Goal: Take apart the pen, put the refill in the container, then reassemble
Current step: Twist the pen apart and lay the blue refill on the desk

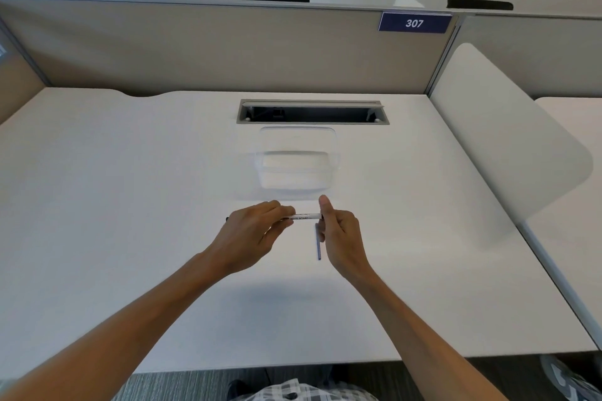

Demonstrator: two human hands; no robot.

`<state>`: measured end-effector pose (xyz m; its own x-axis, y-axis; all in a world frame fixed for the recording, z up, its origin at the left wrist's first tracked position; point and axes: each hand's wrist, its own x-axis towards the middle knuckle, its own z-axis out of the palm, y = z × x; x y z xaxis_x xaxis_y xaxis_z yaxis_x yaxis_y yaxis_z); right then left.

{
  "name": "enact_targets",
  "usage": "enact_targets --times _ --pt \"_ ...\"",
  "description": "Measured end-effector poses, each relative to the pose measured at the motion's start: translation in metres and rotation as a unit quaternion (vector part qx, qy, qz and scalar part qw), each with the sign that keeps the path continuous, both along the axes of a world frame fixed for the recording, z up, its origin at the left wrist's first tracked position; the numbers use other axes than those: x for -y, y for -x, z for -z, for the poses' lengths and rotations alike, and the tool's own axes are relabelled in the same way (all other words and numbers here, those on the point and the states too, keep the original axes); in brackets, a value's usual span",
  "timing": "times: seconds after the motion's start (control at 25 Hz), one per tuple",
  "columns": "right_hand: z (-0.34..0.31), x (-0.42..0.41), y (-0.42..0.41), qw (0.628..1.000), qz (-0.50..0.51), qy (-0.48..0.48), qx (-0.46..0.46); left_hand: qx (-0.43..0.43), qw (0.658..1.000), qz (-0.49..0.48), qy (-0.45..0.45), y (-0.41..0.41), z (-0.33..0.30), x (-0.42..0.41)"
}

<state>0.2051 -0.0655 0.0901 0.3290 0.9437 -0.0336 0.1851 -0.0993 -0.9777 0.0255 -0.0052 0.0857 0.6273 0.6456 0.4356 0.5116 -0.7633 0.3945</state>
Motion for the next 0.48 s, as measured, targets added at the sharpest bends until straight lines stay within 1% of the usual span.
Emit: enact_targets --times 0.16,0.28,0.4,0.48 --pt "-0.007 -0.007 0.004 0.999 0.040 0.002 0.021 -0.011 0.998 -0.021 -0.050 -0.004 -0.010 0.006" --pt "-0.005 -0.008 0.009 0.999 0.040 -0.020 0.021 -0.005 0.995 -0.055 -0.085 -0.010 -0.015 0.009" --pt "-0.006 -0.009 0.010 0.998 0.037 -0.050 0.006 0.016 0.997 -0.033 -0.074 -0.014 -0.021 0.010" --pt "-0.011 -0.010 0.009 0.997 0.030 -0.072 0.007 0.026 0.999 -0.007 -0.043 -0.013 -0.028 0.009"
